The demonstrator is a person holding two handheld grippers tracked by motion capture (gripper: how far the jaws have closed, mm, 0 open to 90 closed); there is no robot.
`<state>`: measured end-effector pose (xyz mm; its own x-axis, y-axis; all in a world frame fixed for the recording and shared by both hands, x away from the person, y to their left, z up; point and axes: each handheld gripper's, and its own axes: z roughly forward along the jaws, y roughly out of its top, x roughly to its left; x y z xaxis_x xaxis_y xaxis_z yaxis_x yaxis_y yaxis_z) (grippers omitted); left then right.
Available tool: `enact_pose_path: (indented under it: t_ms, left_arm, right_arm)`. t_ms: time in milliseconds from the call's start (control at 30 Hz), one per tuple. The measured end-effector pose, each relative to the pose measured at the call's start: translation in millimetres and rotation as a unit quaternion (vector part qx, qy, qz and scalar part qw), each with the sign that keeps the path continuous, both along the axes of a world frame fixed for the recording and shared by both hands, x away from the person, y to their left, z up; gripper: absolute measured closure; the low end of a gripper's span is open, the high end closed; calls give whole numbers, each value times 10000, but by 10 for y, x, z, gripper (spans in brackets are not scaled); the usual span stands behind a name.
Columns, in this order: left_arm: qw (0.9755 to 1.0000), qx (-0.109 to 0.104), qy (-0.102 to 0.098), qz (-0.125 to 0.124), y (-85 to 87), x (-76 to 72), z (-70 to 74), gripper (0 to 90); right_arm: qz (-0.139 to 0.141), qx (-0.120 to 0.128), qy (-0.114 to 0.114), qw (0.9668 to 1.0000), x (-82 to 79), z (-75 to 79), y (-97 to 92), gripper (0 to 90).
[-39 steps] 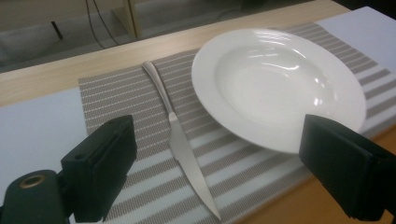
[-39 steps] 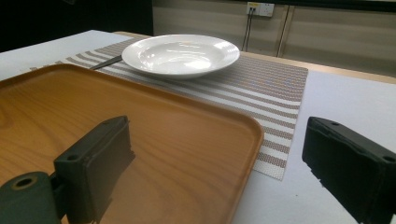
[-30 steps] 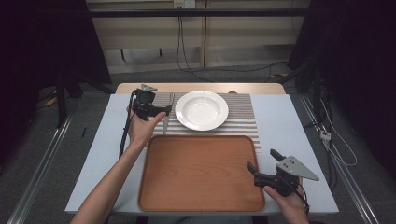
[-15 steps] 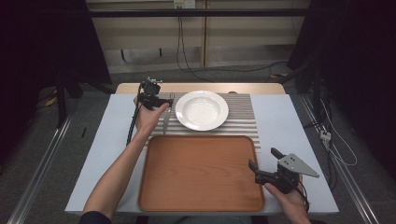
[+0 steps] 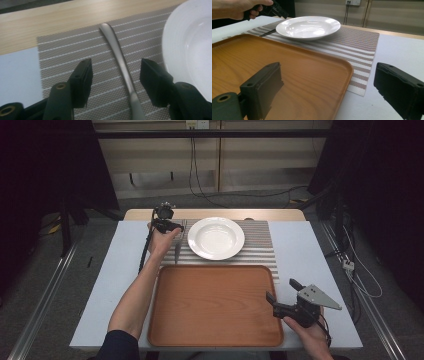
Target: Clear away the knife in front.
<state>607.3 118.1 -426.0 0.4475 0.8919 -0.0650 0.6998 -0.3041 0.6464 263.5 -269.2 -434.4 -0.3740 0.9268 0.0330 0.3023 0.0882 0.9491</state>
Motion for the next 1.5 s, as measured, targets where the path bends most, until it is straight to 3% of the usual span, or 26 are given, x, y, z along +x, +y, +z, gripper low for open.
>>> enact_pose_path:
  t_ms: [233, 300, 400, 467, 567, 667, 1000, 1300, 1433, 1500]
  left_arm:
    - [9995, 228, 189, -119, -161, 14, -71, 546]
    - [9997, 116, 222, -42, -185, 21, -105, 577]
    - [9992, 340, 220, 18, -235, 29, -123, 633]
    - [9989, 360, 299, 50, -242, 52, -155, 645]
    - [9988, 358, 321, 32, -252, 73, -176, 691]
    - [9983, 538, 226, 1, -291, 83, -169, 737]
    - [9982, 390, 435, 95, -272, 120, -155, 772]
    - [9970, 548, 534, -78, -203, 139, -124, 799]
    - [9952, 632, 707, -235, -180, 143, -97, 799]
    - [9949, 589, 795, -171, -166, 142, -99, 797]
  right_arm:
    - [33, -16, -14, 10000, -21, 8, 19, 79]
    - [37, -31, -26, 10000, -27, 10, 21, 79]
    - [38, -26, -20, 10000, -27, 9, 20, 80]
    - [36, -11, -1, 10000, -20, 6, 17, 80]
    - [33, 1, 6, 10000, -17, 5, 15, 80]
    - [42, 3, 6, 10000, -16, 5, 14, 81]
    - [61, -10, 6, 10000, -25, 6, 14, 81]
    - [59, -25, 6, 10000, -22, 4, 13, 82]
    - [41, -39, 15, 10000, -16, 1, 16, 82]
    - [40, -51, 20, 10000, -13, 0, 20, 82]
